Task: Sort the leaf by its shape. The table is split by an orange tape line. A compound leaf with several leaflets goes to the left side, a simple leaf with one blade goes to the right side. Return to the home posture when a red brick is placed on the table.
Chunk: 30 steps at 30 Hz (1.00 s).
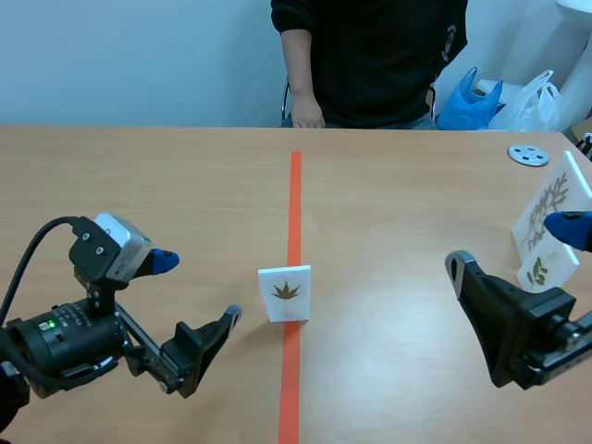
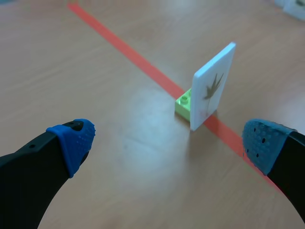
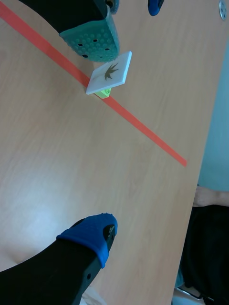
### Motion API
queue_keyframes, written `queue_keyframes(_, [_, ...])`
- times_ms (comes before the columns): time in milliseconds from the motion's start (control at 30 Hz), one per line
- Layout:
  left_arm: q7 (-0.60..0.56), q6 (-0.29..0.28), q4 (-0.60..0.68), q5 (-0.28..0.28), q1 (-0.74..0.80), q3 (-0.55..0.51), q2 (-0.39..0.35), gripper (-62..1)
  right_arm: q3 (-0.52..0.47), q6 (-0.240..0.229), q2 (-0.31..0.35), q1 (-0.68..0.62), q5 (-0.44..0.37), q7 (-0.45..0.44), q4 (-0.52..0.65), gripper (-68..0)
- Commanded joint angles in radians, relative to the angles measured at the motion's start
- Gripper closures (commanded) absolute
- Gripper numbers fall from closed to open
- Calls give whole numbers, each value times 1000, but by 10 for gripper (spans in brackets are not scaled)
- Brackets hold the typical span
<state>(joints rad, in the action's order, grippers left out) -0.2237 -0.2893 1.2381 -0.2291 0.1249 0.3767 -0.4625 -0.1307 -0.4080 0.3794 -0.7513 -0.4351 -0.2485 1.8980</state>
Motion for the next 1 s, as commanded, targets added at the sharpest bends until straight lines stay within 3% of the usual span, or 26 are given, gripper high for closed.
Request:
queue_keyframes(0, [-19,-3,-5,-4,-26,16,14,-623,-8,-1,8,1,-10,-20,12,-679])
queue_keyframes(533, [-158,-4,-286,77,-216,198,161,-623,-8,-1,8,1,-10,-29,12,-679])
queue_keyframes(967, [-203,17,-395,82,-287,259,204,-623,-8,-1,8,1,-10,-46,12,-679])
